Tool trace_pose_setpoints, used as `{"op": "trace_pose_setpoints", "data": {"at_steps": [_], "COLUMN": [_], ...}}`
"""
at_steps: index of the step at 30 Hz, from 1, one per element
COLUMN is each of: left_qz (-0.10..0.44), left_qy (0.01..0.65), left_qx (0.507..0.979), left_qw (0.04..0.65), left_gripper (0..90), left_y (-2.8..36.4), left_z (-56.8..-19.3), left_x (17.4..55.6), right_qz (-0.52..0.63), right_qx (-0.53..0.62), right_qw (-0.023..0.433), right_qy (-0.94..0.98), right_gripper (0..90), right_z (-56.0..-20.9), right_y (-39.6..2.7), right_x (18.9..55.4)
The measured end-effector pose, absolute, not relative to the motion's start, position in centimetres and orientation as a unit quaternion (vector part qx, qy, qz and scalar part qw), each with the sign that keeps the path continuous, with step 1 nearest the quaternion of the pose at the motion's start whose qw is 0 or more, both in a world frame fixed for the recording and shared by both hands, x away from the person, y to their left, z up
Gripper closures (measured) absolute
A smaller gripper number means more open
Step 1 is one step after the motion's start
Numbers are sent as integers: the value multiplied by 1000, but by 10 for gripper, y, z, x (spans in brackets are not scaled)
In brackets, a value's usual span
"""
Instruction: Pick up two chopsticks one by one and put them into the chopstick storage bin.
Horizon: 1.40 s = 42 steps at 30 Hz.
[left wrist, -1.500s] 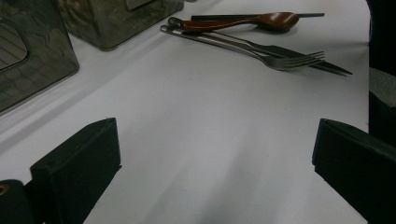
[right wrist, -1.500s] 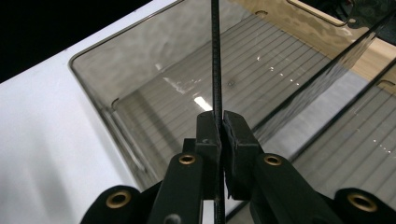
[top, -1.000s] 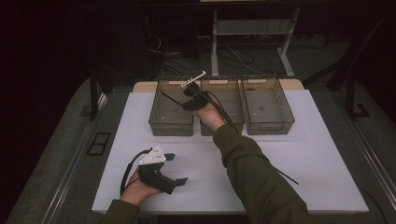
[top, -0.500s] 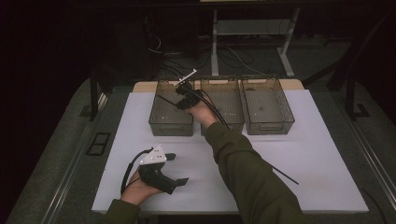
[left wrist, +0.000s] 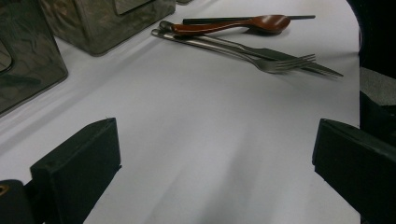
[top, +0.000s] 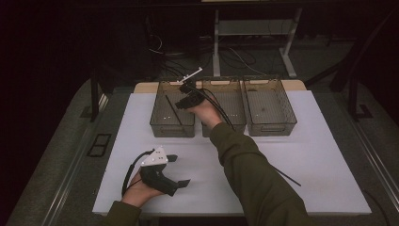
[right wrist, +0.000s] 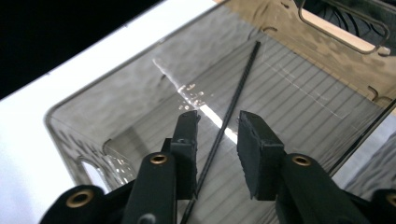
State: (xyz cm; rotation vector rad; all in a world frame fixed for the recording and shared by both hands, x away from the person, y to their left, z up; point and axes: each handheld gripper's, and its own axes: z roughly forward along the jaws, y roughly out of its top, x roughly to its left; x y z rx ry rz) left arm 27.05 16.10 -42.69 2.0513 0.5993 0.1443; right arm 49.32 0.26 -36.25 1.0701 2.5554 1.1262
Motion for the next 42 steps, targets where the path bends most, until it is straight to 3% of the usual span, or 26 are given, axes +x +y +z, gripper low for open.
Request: {"op": "trace_pose_setpoints", "data": {"at_steps": [12, 42], "left_qz": [60, 61], "left_qy": [248, 259], "left_qx": [840, 839], "left_qw": [478, 474], "left_gripper": [0, 0], "left_y": [161, 160], "left_z": [-427, -429], "left_x": [270, 270], "right_qz": [404, 447], "right_qx": [329, 281], "right_qw": [61, 49], "right_qy": [851, 848], "right_gripper": [469, 343], "right_z": [-354, -350], "right_y": [-24, -129], "right_x": [473, 401]}}
